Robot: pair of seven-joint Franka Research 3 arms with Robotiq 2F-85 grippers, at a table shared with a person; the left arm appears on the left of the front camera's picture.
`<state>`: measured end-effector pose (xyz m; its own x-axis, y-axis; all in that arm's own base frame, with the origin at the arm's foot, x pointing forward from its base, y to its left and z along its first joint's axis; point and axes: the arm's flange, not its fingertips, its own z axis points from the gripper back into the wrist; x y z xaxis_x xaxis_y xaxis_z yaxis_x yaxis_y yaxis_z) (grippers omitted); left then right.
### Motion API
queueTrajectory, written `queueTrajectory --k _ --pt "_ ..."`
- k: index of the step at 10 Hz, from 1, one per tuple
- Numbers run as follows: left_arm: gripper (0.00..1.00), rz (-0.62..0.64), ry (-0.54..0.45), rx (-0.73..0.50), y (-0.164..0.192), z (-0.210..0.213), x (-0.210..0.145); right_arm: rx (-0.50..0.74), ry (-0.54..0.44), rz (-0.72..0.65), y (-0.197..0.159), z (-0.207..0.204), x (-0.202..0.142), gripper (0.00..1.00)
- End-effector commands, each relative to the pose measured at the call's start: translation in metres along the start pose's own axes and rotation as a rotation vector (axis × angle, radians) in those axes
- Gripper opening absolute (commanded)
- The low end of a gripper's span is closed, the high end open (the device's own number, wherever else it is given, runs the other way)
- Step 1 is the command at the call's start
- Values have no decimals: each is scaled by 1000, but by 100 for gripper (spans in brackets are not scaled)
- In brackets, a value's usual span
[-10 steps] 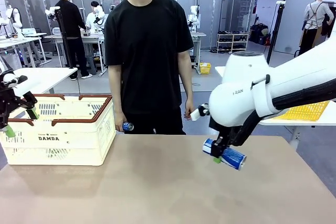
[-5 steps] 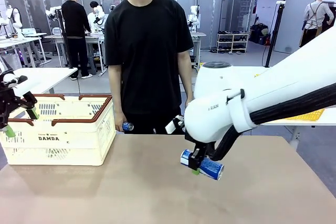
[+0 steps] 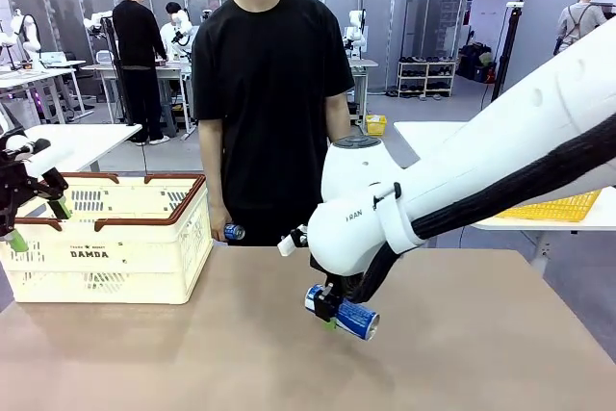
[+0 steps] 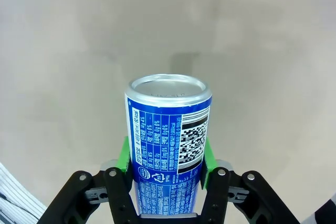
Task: Place the drinks into the Shopping basket.
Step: Pick up one drink and place it into the Shopping basket.
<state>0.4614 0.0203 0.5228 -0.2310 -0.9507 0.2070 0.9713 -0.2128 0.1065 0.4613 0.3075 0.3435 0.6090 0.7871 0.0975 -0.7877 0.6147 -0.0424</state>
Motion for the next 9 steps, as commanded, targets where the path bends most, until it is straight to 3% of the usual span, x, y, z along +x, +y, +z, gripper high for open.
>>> queueTrajectory --k 1,9 --pt "100 18 -9 23 -2 -2 2 -42 -11 -104 -6 -12 24 1" --pt "100 18 -9 23 -2 -2 2 -66 21 -200 -19 -49 37 1"
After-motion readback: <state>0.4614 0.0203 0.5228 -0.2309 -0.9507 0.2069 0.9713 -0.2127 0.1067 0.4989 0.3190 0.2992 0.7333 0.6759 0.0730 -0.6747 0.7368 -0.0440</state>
